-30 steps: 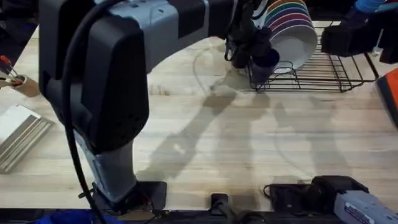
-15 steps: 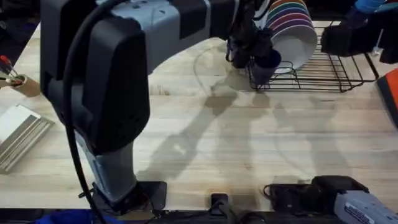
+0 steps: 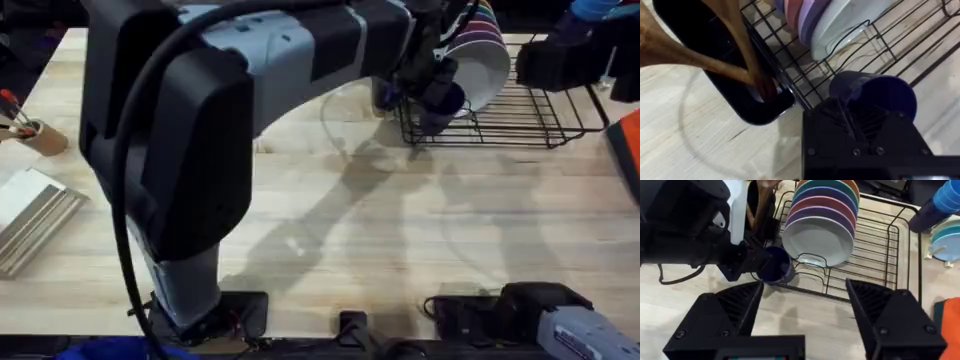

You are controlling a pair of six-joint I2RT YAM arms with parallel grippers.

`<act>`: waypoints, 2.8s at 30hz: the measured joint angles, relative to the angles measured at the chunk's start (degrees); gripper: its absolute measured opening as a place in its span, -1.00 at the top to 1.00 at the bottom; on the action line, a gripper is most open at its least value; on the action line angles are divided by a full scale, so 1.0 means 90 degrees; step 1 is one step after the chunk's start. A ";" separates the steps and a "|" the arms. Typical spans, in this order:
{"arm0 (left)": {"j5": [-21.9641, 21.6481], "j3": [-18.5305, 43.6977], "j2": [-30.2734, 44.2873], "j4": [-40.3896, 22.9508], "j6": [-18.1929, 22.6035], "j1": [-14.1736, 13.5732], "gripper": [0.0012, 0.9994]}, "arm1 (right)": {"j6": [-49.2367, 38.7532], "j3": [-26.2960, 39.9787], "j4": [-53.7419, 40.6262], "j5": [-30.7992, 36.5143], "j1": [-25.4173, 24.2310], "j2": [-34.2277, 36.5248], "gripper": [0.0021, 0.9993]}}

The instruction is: Pick up the cup on the table and put them onto the rack.

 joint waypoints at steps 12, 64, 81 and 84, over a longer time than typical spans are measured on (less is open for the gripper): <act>-0.0306 0.0000 0.0000 0.0022 -0.0550 0.0000 0.92 | 0.0000 0.0000 0.0000 0.0000 0.0000 0.0000 -0.99; -0.0692 0.0017 0.0233 0.0002 -0.0688 -0.0148 0.60 | 0.0000 0.0002 0.0000 0.0000 0.0000 0.0160 -0.99; -0.0787 0.0017 0.0187 -0.0068 -0.0688 -0.0124 0.58 | 0.0000 0.0005 0.0000 0.0000 0.0000 0.0160 -0.99; -0.0787 0.0017 0.0185 -0.0068 -0.0688 -0.0124 0.58 | 0.0000 0.0003 0.0000 0.0000 0.0000 0.0160 -0.99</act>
